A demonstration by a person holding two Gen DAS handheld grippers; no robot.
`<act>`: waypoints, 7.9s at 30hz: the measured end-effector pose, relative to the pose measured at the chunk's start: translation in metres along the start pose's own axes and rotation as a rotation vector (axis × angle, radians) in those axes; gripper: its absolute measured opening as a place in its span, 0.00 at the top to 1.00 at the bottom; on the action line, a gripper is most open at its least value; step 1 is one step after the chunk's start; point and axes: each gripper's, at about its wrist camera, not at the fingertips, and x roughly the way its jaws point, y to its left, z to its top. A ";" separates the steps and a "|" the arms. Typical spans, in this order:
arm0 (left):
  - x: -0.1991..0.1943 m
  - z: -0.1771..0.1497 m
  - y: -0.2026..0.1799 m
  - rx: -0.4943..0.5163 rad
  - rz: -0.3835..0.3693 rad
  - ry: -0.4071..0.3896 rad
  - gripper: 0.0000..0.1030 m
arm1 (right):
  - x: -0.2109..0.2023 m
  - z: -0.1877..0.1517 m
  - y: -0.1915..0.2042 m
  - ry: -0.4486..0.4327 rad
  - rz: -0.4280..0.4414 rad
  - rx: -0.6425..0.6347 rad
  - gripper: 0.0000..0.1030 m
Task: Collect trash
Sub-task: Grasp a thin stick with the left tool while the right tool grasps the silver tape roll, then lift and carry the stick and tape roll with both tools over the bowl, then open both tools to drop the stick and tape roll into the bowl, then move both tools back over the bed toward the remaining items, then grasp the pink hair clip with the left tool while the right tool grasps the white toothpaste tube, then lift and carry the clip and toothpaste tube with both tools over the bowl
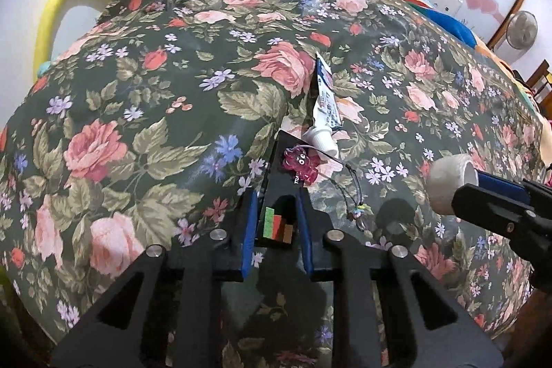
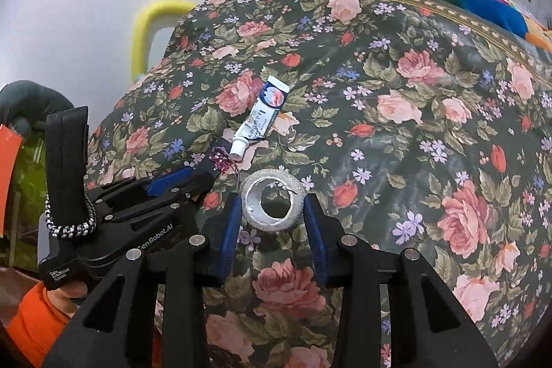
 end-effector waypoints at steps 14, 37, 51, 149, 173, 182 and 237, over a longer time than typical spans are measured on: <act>-0.044 -0.047 -0.012 0.060 0.062 -0.001 0.97 | -0.023 -0.012 0.014 -0.023 0.007 -0.028 0.67; -0.134 -0.088 0.015 -0.053 0.020 -0.096 0.98 | -0.072 -0.033 0.089 -0.069 0.007 -0.159 0.67; -0.236 -0.170 0.106 -0.201 0.130 -0.166 0.98 | -0.082 -0.090 0.209 -0.033 0.135 -0.303 0.67; -0.048 -0.009 0.023 -0.142 -0.066 -0.099 0.33 | 0.061 0.056 0.016 0.078 -0.006 0.052 0.32; 0.018 0.015 -0.010 -0.036 -0.089 -0.028 0.66 | 0.039 0.033 -0.014 0.042 -0.044 -0.020 0.99; 0.012 0.012 -0.012 -0.032 -0.032 -0.038 0.76 | 0.026 0.030 -0.027 0.062 0.029 0.040 0.91; -0.286 -0.180 0.136 -0.265 0.131 -0.292 0.76 | -0.062 -0.102 0.242 0.020 0.168 -0.276 0.84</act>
